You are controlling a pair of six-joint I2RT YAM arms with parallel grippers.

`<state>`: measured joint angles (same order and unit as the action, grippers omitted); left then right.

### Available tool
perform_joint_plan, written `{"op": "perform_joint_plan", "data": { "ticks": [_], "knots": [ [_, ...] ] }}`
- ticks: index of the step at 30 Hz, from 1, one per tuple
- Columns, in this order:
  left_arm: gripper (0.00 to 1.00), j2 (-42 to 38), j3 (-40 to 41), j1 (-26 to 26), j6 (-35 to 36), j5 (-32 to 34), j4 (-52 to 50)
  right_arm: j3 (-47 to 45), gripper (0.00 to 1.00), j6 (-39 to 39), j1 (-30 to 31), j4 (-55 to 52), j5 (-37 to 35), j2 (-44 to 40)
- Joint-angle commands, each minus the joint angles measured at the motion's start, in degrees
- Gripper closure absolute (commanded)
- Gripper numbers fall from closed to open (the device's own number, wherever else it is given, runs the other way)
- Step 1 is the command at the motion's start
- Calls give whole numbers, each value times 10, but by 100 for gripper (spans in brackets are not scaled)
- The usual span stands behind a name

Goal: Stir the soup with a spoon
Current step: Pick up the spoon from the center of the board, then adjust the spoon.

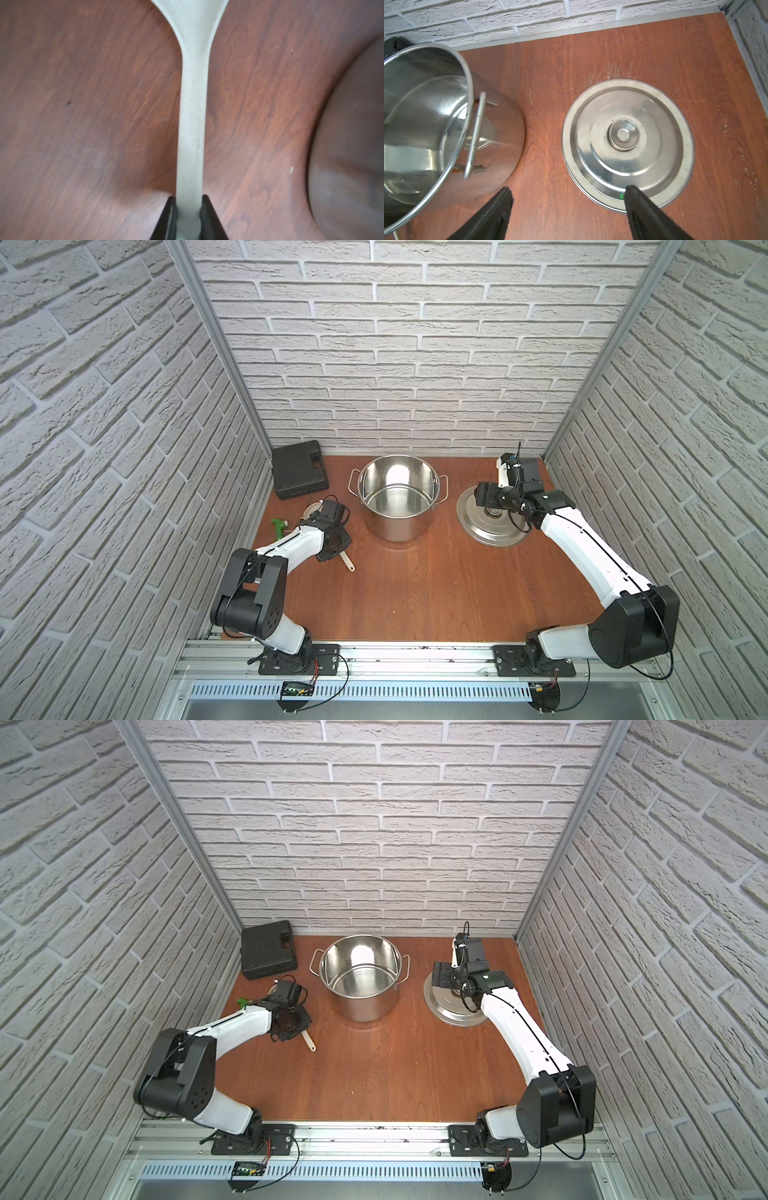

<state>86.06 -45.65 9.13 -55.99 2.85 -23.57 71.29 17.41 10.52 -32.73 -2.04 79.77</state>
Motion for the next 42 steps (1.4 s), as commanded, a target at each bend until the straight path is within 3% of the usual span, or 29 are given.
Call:
{"op": "perform_joint_plan", "data": {
  "ticks": [1, 11, 15, 20, 31, 42],
  "knots": [
    [100, -50, -20, 5, 26, 20, -57, 27, 13, -16, 23, 13, 43, -16],
    [100, -162, -117, 5, 53, 29, -180, 92, 16, -22, 129, 42, 244, 20],
    [100, -166, -189, 6, 51, 13, -214, 134, 16, -7, 171, 39, 321, 52],
    [100, -139, -276, 10, 28, -14, -233, 190, 18, -18, 220, 3, 364, 87],
    [100, -108, -356, 21, -75, -89, -206, 260, 20, -57, 317, -49, 319, 122],
    [100, -131, -319, 45, -158, -126, -157, 320, 22, -96, 365, -80, 225, 183]
  ]
}}
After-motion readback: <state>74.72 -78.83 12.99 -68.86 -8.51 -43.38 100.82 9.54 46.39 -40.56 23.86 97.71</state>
